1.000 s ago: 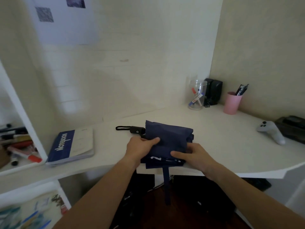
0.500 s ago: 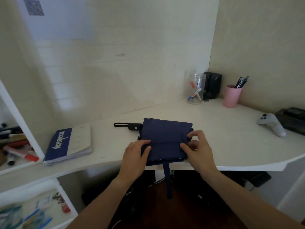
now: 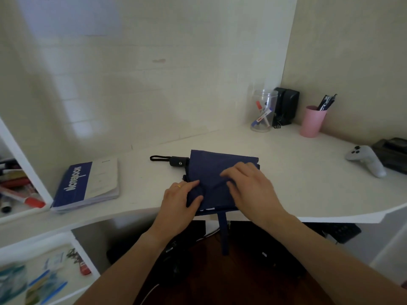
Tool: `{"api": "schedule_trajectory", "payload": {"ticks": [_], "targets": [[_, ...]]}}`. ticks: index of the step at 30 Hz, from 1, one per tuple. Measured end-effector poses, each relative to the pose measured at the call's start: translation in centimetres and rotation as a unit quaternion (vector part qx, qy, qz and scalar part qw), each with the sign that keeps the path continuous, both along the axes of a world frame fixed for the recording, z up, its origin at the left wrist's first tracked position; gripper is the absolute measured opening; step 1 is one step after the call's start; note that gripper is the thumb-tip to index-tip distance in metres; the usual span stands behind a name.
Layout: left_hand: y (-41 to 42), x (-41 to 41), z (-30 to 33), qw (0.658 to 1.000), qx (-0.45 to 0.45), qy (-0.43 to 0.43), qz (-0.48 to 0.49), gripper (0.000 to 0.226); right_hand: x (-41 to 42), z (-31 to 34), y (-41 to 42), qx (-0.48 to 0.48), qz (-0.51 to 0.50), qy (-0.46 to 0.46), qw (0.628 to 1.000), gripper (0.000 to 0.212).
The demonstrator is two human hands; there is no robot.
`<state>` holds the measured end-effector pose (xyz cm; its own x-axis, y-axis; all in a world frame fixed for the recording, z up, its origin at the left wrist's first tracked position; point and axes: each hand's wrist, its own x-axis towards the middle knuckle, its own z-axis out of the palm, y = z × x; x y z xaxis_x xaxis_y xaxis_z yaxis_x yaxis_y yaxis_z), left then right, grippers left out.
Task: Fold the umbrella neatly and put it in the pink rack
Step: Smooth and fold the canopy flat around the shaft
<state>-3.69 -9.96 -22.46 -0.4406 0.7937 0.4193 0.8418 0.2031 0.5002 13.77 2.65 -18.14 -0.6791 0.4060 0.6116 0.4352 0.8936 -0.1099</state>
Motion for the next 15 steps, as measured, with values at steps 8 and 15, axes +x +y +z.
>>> {"api": "schedule_trajectory", "payload": {"ticks": [8,15], "targets": [[-0.7,-1.0,0.5,0.994,-0.065,0.084,0.025,0.063,1.7,-2.9,3.2,-0.054,0.034,-0.146,0.987,0.059],[1.8,0.8,4.0,0.962,0.034,0.255,-0.089,0.034,1.8,-3.3,3.4,-0.009,0.049,-0.152,0.987,0.054]]}}
